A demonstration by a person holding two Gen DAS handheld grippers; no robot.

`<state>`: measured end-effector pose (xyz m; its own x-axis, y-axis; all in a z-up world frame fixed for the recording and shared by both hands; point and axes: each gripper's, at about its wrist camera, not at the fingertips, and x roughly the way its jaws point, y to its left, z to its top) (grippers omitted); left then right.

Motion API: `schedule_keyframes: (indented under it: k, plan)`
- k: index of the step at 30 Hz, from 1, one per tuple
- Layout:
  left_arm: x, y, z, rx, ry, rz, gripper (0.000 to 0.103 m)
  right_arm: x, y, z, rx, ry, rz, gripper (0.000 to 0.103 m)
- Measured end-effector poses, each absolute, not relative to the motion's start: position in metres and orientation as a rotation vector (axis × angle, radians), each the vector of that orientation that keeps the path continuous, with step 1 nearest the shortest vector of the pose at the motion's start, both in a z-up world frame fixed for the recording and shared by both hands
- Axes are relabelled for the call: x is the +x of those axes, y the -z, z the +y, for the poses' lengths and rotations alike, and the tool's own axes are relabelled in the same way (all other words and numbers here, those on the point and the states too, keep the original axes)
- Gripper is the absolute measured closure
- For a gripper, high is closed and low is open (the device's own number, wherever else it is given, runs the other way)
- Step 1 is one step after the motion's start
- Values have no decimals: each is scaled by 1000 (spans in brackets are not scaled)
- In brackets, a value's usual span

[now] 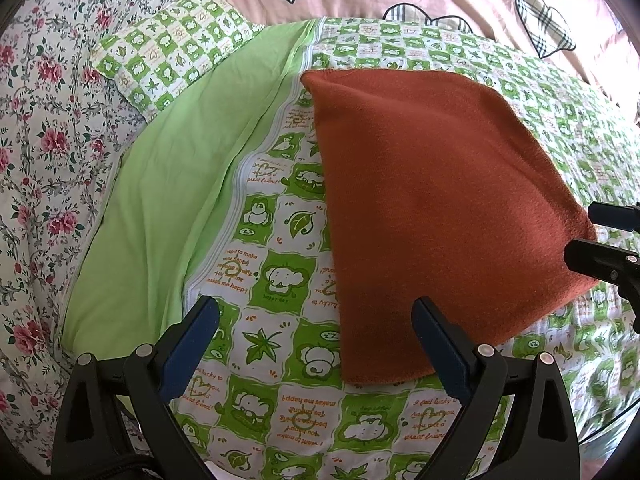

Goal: Fold small clothes

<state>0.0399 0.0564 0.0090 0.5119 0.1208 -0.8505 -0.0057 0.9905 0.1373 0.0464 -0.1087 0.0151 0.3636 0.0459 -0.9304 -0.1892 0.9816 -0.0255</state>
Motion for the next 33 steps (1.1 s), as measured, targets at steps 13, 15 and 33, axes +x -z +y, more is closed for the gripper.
schedule_keyframes:
  k: [13,15,33]
  plan:
    - [41,-10,57,126,-75,1030,6,47,-17,-109,-139,-151,1186,11]
    - [41,-10,58,125,-73,1030,6,47,-18,-109,-140,-152,1185,11]
    - [44,-11,58,131,-66,1028,6,46,-19,-109,-137,-148,1183,11]
